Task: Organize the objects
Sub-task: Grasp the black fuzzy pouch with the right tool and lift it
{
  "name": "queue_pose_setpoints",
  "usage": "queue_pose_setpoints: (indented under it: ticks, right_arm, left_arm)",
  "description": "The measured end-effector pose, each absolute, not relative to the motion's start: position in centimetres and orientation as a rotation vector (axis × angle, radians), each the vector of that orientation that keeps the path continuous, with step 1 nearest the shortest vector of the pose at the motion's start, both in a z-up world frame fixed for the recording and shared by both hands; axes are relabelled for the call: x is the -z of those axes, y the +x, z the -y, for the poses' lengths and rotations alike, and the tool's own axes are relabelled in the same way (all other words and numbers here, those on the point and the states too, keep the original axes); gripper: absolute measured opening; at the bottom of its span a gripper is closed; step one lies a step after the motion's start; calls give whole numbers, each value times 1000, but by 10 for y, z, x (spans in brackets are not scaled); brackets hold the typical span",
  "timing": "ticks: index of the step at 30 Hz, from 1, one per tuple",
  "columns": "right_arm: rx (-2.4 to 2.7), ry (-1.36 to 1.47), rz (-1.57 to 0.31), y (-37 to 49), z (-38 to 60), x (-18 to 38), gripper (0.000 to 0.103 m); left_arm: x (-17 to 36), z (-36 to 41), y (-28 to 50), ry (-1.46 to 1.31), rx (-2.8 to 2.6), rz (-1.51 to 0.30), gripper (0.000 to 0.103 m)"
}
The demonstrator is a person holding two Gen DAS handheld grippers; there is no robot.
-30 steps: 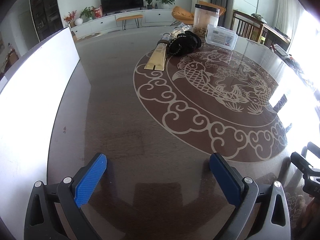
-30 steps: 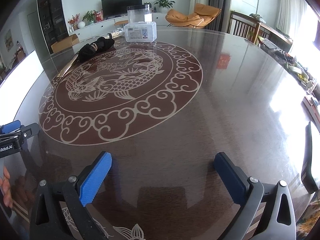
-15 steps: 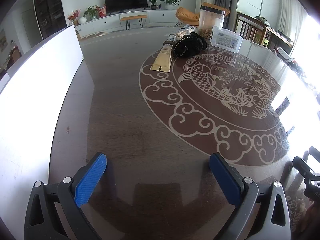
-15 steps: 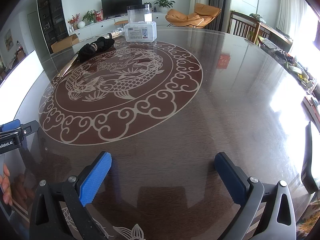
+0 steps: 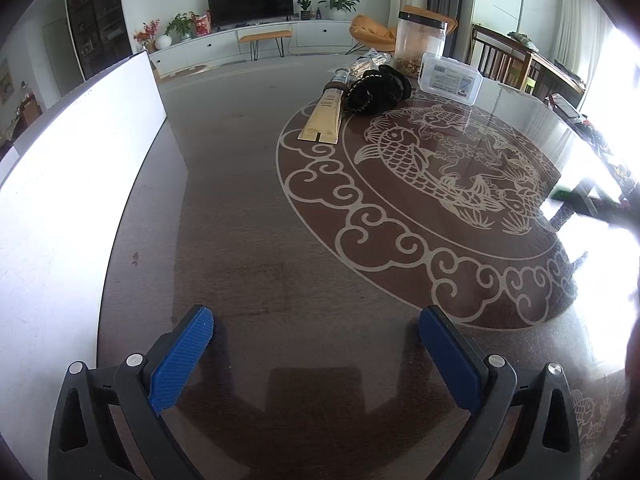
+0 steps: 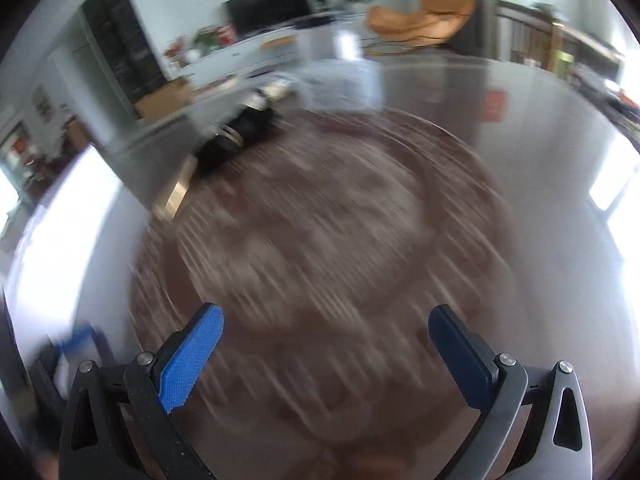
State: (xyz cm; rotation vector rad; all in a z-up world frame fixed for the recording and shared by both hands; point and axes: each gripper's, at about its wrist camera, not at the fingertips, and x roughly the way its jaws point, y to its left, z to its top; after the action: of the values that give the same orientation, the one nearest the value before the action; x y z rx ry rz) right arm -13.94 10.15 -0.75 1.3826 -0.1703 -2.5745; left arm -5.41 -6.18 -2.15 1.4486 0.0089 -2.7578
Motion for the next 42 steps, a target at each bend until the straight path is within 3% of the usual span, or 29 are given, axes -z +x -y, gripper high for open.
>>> queue_pose_setpoints:
  ticks: [3,11,13,14,19,30,31,32,33,34,35,38,42]
  right_arm:
    - [2498,1361,94,-199,-59,3,76]
    - [2355,1429,230,-306,16,10,72]
    - [2330,1481,227,-314,22,18,39]
    - [2340,1509,212,-313,21,22,34]
    - [2370,1469,188,-267,-23,23,34]
    - [2414,1310,-44,-42,-132,18,37]
    - [2435,1302,-45,-32,-135,18,41]
    - [2469,1293,-25,-22,-144,16,57]
    - [2512,1287,21,-17,-151,15,81]
    - [2538,1283,53,-14,-153,16,91]
    - [2579,1274,91,-14,-154,17,95]
    - [2608,1311,128,-26,-151,22,95]
    - [2638,1364,-63,-31,-134,31,97]
  left_arm:
    - [21,62,-54,1449,2759,-9,103]
    - [22,62,-54,1449,2761,-8,103]
    - [22,62,-54,1449,2762,-8,103]
    - [22,62,-54,1449,2762,-8,103]
    - [22,63,-54,1449,2763,-8,103]
    - [22,62,-54,1448,2763,-5,103]
    - [22,61,-54,1447,2762,-4,103]
    - [22,60,-54,1447,2761,-4,103]
    - [21,60,-54,1447,2761,-4,103]
    - [21,60,-54,1447,2761,-4,103]
    - [21,60,-54,1447,2761,-4,103]
    - [21,60,-54,1447,2761,-4,103]
    - [22,60,-54,1447,2761,-4,103]
